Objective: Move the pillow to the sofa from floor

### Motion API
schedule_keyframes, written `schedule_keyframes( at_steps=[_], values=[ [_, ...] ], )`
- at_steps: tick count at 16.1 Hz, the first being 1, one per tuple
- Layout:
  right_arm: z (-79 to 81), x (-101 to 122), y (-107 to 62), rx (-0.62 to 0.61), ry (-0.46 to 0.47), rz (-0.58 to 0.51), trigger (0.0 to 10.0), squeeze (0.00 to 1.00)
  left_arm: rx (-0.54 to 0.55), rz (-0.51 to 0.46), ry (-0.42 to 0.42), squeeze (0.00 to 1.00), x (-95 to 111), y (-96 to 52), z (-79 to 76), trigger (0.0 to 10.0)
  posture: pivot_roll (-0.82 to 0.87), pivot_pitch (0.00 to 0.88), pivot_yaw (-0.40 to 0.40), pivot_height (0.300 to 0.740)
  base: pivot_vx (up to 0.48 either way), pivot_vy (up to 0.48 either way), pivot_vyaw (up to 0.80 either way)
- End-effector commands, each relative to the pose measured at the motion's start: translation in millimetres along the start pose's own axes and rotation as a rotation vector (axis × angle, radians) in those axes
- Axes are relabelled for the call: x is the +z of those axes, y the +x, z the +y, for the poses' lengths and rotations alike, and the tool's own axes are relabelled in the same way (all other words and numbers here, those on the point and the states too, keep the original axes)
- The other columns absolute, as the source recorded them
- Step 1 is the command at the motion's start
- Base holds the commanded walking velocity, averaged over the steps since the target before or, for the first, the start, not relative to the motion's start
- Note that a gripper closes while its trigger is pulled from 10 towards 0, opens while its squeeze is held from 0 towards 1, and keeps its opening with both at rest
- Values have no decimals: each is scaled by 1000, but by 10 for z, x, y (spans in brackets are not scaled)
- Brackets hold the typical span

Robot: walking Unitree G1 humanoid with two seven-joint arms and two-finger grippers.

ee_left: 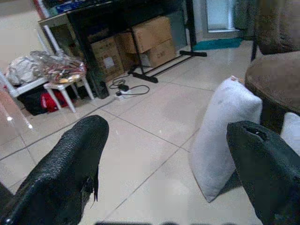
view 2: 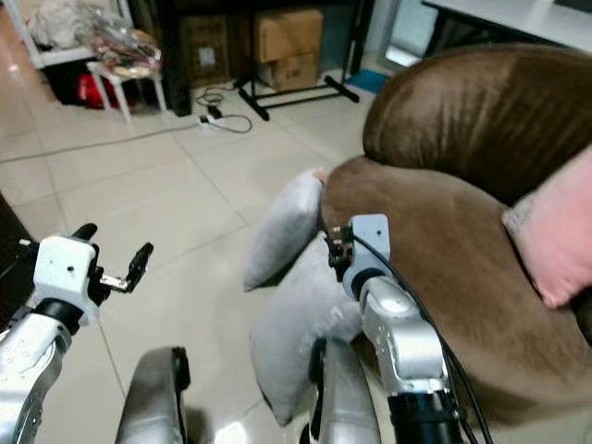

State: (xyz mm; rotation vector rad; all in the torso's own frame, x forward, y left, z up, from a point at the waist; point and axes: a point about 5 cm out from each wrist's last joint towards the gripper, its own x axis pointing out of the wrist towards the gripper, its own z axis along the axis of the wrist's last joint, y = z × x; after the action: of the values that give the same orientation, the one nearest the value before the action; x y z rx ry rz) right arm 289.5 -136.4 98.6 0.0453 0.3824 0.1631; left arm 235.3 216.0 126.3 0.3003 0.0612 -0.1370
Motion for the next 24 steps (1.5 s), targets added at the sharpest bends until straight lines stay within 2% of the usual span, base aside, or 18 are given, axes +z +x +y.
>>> schedule_keyframes(
  at_steps=[1,2,6,7,8,12,16,20,22,23,24],
  values=[
    [0,61,16,-4,3,-15,10000,0,-16,5,9,0,13,28,-4,10000,-19,0,-42,492,0,0,0],
    [59,53,46,13,6,-9,10000,0,-34,10,11,0,11,6,-24,10000,-22,0,-37,477,0,0,0],
    [92,26,85,28,-12,7,10000,0,-48,19,14,0,5,-39,-39,10000,-17,0,-38,452,0,0,0],
    [84,30,102,30,-14,1,10000,400,-64,24,16,0,4,-62,-53,10000,-9,0,-38,452,0,0,0],
    [66,22,128,28,-7,0,10000,1000,-95,31,19,0,5,-88,-76,10000,-3,0,-36,452,0,0,0],
    [-42,-17,288,-34,-12,27,10000,1000,-207,46,40,0,24,-120,-143,10000,17,0,-29,452,0,0,0],
    [3,-152,480,-9,-57,130,10000,1000,-306,55,27,0,77,-134,-191,10000,27,0,-13,452,0,0,0],
    [-19,-291,620,-62,-20,173,10000,1000,-352,68,36,0,120,-174,-197,10000,64,15,-6,452,0,0,0],
    [-33,-341,645,-93,-49,189,10000,1000,-360,76,39,0,133,-197,-192,10000,73,28,-1,452,0,0,0],
    [-52,-424,647,-120,-69,230,10000,745,-369,85,44,0,147,-221,-179,10000,92,48,3,452,0,0,0],
    [-64,-474,645,-137,-93,254,10000,0,-374,91,49,0,161,-240,-163,10000,107,64,6,452,0,0,0]
  ],
)
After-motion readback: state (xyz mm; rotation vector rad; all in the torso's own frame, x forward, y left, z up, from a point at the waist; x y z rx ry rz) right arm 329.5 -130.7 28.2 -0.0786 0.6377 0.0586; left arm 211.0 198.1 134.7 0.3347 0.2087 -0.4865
